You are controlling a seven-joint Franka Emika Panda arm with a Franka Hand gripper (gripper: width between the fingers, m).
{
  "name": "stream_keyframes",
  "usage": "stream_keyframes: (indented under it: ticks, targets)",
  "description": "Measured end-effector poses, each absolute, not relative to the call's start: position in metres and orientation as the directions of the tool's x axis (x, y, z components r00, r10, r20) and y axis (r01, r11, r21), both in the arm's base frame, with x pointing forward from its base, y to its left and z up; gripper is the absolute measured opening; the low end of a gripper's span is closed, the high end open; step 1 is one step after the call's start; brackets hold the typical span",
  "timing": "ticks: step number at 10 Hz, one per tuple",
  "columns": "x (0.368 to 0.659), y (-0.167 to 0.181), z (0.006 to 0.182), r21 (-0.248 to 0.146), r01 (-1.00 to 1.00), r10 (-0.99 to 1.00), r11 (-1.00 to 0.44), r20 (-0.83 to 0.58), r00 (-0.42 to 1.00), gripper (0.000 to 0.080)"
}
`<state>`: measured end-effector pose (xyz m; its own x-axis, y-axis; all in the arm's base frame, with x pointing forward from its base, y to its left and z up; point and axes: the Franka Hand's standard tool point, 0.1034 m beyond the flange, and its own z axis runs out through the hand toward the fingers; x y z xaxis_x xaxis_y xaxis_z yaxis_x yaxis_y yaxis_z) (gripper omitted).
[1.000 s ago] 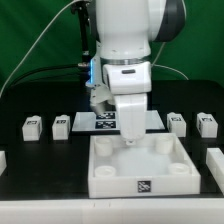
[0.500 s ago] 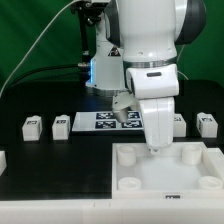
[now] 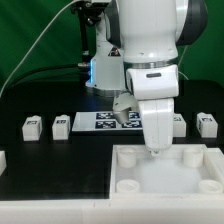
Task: Assemble one leg
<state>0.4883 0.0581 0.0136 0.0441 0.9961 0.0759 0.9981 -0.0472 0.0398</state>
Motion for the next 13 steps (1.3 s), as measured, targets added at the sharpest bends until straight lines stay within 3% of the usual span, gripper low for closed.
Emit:
stream_keyframes:
  ticks: [1, 3, 4, 5, 6, 9, 13]
  targets:
    - [0.4883, 0.0579, 0.0136, 0.040, 0.998, 0.996, -0.048, 0.076, 0.045, 0.0058]
    - [0.4882, 0.0570, 0.0134, 0.039, 0.998, 0.996, -0.050, 0.076, 0.046, 0.0297]
    - [0.4882, 0.0568, 0.0134, 0.039, 0.998, 0.996, -0.050, 0.076, 0.047, 0.0297]
    - [0.4882, 0.0565, 0.0134, 0.039, 0.998, 0.996, -0.051, 0.075, 0.048, 0.0481]
    - [0.4883, 0.0562, 0.0134, 0.039, 0.998, 0.996, -0.051, 0.075, 0.048, 0.0592]
    - [0.4883, 0.0555, 0.0133, 0.039, 0.998, 0.996, -0.053, 0.075, 0.050, 0.0646]
    - [0.4884, 0.0547, 0.0133, 0.039, 0.998, 0.996, -0.054, 0.075, 0.051, 0.0649]
